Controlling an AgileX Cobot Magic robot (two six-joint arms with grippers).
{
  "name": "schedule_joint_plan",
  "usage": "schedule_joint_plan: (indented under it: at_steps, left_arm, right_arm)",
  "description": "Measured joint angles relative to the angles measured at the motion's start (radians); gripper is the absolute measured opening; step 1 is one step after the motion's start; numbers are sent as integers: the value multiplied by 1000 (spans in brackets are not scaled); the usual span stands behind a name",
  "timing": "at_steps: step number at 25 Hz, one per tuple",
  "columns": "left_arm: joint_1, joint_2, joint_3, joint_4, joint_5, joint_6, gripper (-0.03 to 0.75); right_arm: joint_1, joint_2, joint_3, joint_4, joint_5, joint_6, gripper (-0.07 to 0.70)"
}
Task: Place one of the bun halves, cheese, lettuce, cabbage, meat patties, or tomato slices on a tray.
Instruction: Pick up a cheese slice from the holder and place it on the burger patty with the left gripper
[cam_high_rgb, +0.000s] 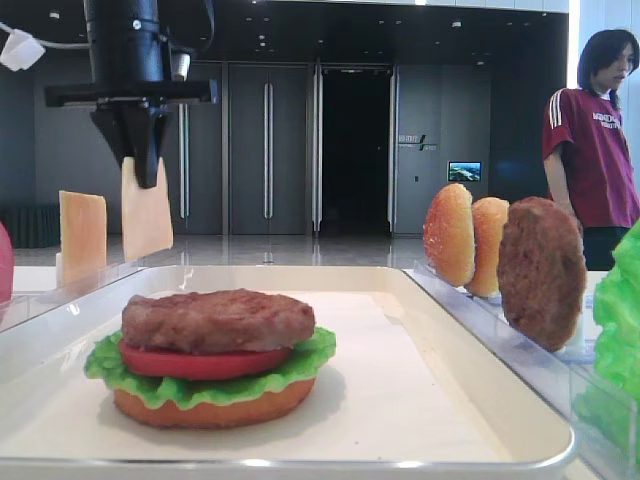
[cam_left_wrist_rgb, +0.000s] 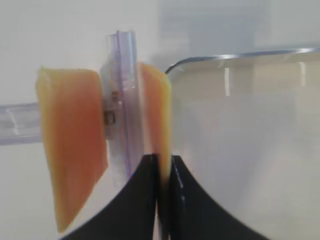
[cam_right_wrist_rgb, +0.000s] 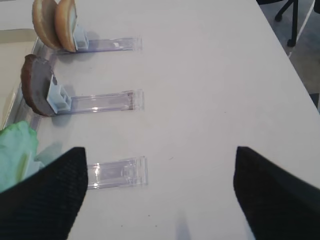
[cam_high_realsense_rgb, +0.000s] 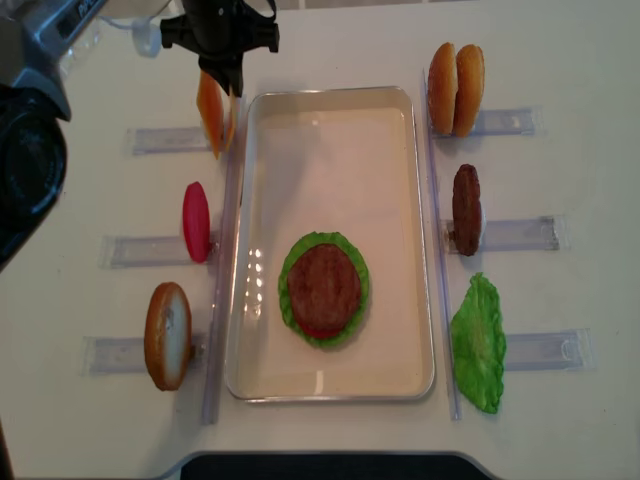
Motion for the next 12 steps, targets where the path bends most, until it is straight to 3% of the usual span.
schedule_joint_plan:
  at_steps: [6, 12]
  left_arm:
    - [-41, -101, 16, -99, 1, 25, 27]
    - [-70, -255, 202, -135, -3, 36, 27]
  right_arm:
    - [0, 0, 0, 0, 0, 0, 593]
    - [0, 0, 0, 1, 0, 0, 593]
